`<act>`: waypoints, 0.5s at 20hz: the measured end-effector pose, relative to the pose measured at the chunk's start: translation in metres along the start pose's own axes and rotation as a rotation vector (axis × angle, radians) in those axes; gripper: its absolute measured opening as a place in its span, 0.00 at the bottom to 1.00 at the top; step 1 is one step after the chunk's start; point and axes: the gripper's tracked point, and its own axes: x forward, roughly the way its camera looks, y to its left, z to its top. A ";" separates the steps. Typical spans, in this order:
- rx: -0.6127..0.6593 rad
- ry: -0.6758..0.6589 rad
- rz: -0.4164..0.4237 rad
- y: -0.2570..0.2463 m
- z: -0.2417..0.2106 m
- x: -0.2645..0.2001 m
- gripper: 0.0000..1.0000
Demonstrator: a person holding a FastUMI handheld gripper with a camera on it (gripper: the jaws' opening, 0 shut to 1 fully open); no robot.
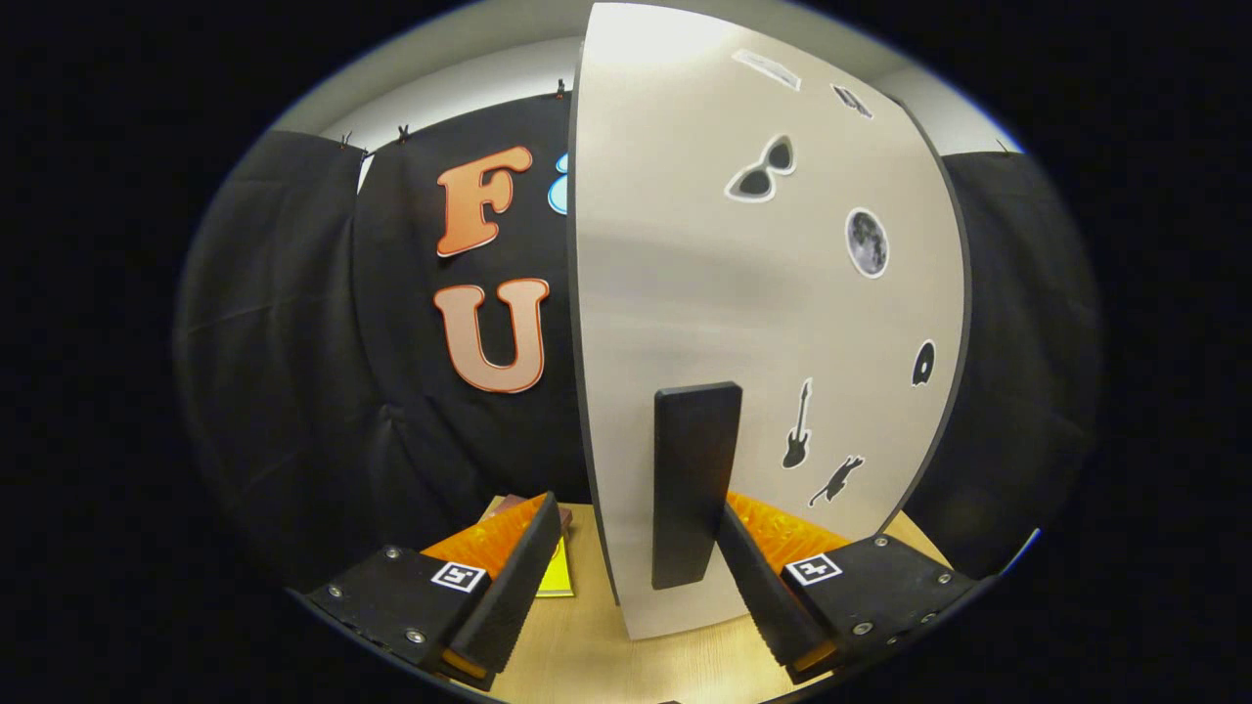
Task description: Open the shoe cabinet door, grab the shoes and put them into the shoe cabinet, then close the shoe cabinet door.
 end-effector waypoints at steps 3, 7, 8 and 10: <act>-0.029 -0.036 0.013 -0.007 0.018 -0.021 0.96; -0.040 -0.076 0.004 -0.042 0.052 -0.073 0.95; -0.039 -0.096 -0.003 -0.054 0.065 -0.088 0.95; -0.036 -0.145 -0.021 -0.076 0.090 -0.124 0.95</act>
